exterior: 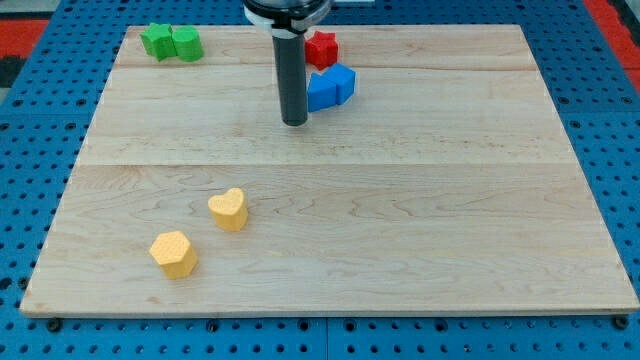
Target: Separate the blue blocks
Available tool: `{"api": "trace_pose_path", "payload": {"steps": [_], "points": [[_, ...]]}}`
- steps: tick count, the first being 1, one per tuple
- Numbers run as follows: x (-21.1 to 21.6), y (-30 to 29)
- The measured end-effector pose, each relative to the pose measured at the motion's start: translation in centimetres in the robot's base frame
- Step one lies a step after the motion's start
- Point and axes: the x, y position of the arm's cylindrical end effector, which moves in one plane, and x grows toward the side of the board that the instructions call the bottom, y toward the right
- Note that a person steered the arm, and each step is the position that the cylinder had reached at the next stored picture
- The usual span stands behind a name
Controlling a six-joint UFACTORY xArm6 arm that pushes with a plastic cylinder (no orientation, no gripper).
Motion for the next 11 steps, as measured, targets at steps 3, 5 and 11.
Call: {"api": "trace_pose_path", "payload": {"steps": [3,5,11], "points": [[-3.5,-5.3],[-9.2,2.2],[5.5,-0.6]]}}
